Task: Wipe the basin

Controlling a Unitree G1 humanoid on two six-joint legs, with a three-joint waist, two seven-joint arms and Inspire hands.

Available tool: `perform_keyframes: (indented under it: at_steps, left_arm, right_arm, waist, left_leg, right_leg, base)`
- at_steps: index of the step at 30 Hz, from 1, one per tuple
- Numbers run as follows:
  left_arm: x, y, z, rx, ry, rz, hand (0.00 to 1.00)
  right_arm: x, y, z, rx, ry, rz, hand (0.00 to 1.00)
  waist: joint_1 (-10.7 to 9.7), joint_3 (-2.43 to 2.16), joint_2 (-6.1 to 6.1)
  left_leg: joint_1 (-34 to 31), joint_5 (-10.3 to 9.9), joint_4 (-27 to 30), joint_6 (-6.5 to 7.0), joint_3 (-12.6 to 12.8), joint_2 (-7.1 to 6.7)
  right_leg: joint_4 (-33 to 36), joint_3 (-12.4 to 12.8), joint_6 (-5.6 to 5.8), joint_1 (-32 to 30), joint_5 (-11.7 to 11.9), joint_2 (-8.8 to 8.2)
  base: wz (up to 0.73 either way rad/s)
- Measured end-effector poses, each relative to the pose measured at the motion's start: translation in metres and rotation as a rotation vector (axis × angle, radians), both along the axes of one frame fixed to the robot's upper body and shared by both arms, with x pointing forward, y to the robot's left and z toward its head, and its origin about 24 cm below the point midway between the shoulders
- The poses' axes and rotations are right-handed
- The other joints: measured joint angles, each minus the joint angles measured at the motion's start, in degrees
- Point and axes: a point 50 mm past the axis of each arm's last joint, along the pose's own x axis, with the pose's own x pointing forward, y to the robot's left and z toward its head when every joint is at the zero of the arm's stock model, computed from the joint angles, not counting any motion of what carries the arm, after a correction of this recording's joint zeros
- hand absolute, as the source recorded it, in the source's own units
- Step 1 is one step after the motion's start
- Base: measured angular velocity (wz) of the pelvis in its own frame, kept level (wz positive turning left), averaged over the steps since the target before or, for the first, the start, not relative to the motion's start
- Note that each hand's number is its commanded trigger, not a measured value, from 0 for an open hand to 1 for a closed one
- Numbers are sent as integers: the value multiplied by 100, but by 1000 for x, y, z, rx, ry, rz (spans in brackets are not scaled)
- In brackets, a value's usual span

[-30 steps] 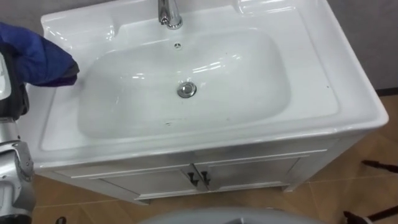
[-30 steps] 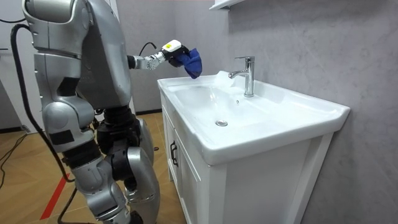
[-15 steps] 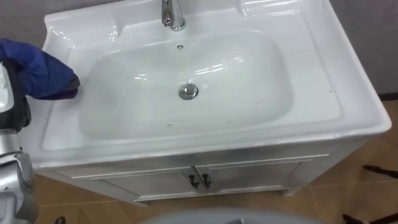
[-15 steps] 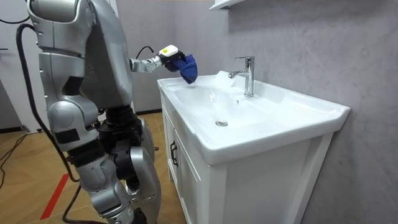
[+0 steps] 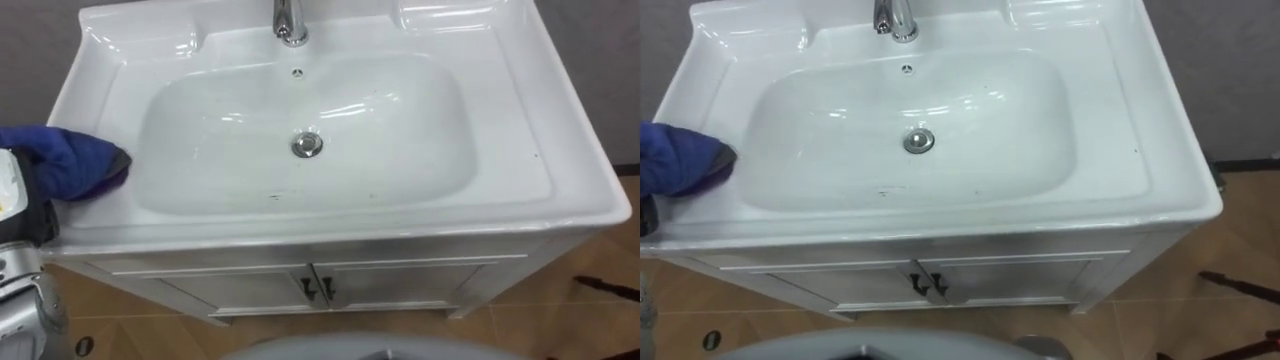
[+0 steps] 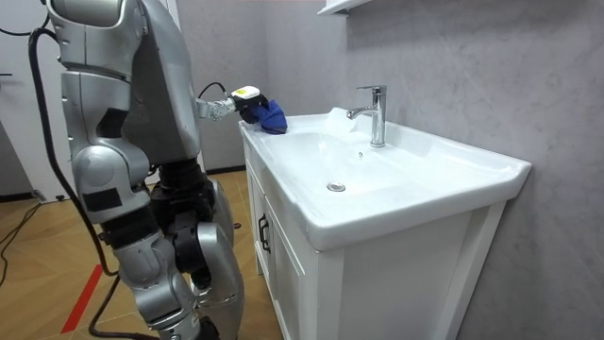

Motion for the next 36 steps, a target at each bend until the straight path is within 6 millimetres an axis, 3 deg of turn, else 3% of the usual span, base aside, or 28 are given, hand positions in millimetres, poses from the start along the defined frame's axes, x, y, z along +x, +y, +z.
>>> perform_keyframes:
  at_steps: [2,3,4,5,8,17,36]
  left_arm:
    - [-4,0,-2,0,13,4,100]
    - [-7,1,-3,0,21,7,73]
    - [-9,1,-4,0,29,9,33]
    - [-10,1,-4,0,32,11,0]
    - [-10,1,-4,0,32,13,0]
    - [-11,4,-3,-19,8,46,0]
    - [-9,4,-2,-37,-10,55,0]
  right_arm:
    - [1,-1,1,-4,0,1,0]
    - [0,-2,1,-5,1,1,0]
    - [-1,-2,1,-4,3,0,0]
    - [-1,-2,1,-4,4,0,0]
    - [-1,-2,1,-3,3,-2,0]
    - [0,-2,1,-10,-1,-14,0]
    - [0,-3,1,-20,-12,-40,0]
  waist:
    - [1,-22,44]
    - [1,-25,62]
    - [2,-36,79]
    - [2,-47,95]
    - [8,-49,125]
    - [36,-26,18]
    - [-25,-14,17]
  left_leg:
    - [10,0,0,0,0,-3]
    - [13,0,0,0,-2,-4]
    - [16,0,0,0,-6,-6]
    - [18,0,1,0,-7,-8]
    - [19,6,2,9,-22,-17]
    - [4,7,5,10,-39,-30]
    - [-35,7,5,10,-22,-42]
  right_leg:
    - [3,6,1,-1,-2,-2]
    - [5,5,1,-2,-2,-4]
    - [12,4,-1,1,-3,-6]
    - [16,5,-3,4,-6,-8]
    - [34,6,-7,9,-25,-14]
    - [29,15,-1,13,-38,-18]
    - [15,11,3,6,-76,-25]
  base:
    - [0]
    - [3]
    - [4]
    - [5]
    - [7]
    - [1]
    - [1]
